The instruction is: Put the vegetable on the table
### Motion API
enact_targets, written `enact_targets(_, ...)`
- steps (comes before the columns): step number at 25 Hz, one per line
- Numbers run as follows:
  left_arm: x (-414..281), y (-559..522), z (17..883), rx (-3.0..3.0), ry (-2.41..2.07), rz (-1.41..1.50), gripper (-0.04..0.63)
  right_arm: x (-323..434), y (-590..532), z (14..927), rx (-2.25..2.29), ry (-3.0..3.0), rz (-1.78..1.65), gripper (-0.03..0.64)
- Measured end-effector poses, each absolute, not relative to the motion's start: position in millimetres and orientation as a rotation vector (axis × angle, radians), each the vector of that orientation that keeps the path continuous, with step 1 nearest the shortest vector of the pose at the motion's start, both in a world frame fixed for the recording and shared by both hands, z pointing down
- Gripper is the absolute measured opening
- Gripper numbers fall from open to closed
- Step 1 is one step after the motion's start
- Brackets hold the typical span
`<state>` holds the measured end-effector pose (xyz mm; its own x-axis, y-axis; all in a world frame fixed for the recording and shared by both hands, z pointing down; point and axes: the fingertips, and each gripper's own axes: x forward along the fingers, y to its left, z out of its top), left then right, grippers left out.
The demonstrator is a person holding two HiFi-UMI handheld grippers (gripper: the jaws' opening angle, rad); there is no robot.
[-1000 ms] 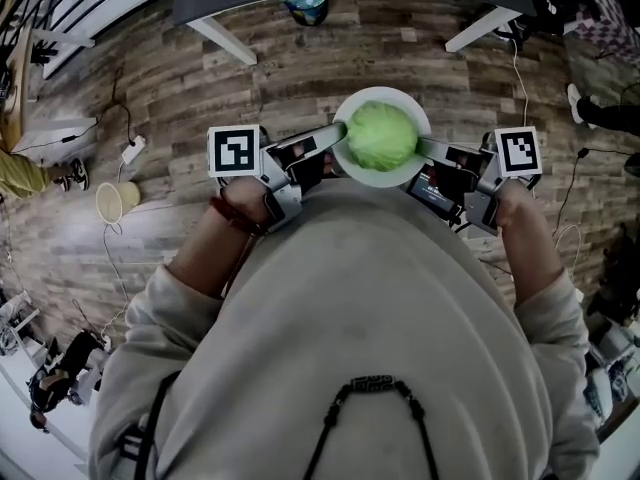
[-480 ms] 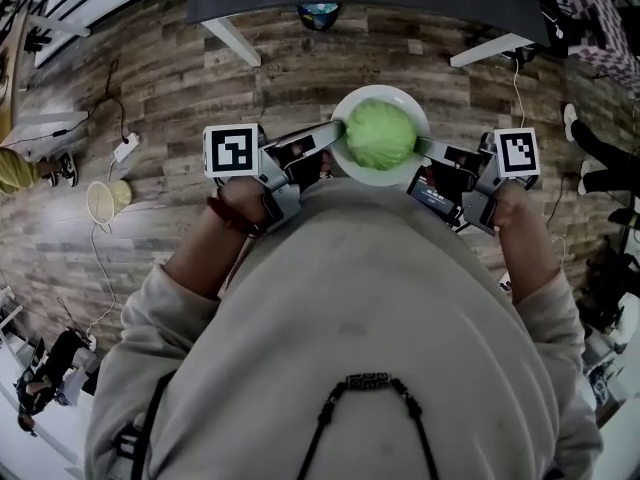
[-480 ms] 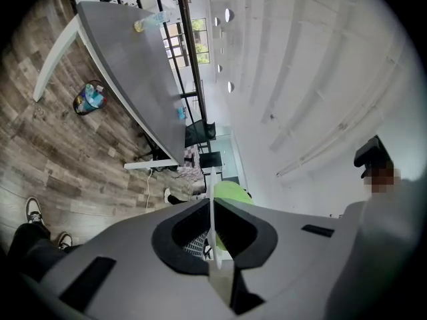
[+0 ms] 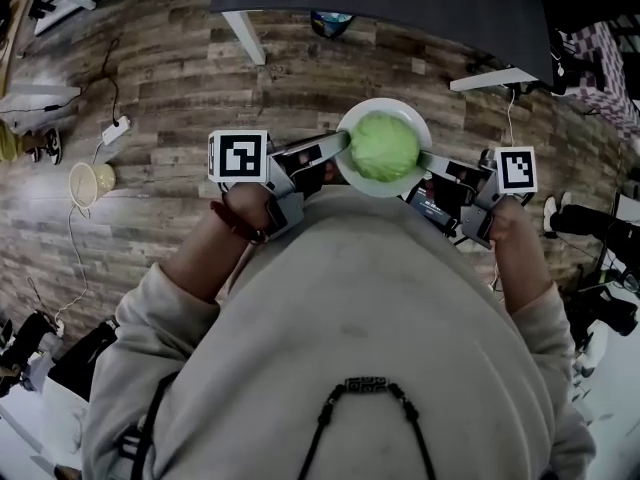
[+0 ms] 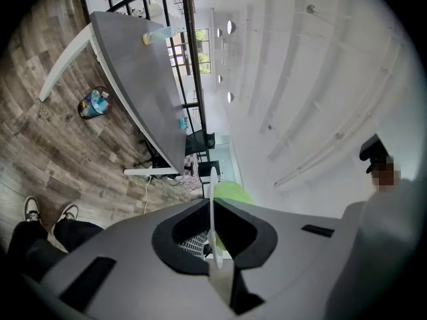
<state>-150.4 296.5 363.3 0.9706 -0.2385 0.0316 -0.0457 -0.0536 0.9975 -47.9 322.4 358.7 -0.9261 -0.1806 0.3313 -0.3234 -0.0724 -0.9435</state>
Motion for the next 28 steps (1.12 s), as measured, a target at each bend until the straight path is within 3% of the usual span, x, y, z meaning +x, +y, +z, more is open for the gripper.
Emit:
enact_targets(12, -162.7, 261.7, 367.3, 1.586, -0.393, -0.22, 0.02, -57.0, 270.8, 367.4, 0.34, -2.092, 2.106, 0.025)
enact_targets(28, -86.0, 152.0, 345.8, 1.597, -0.533, -0.275, 0.018, 19.5, 158.8, 354.7, 0.231, -2.115, 2.11, 0.025)
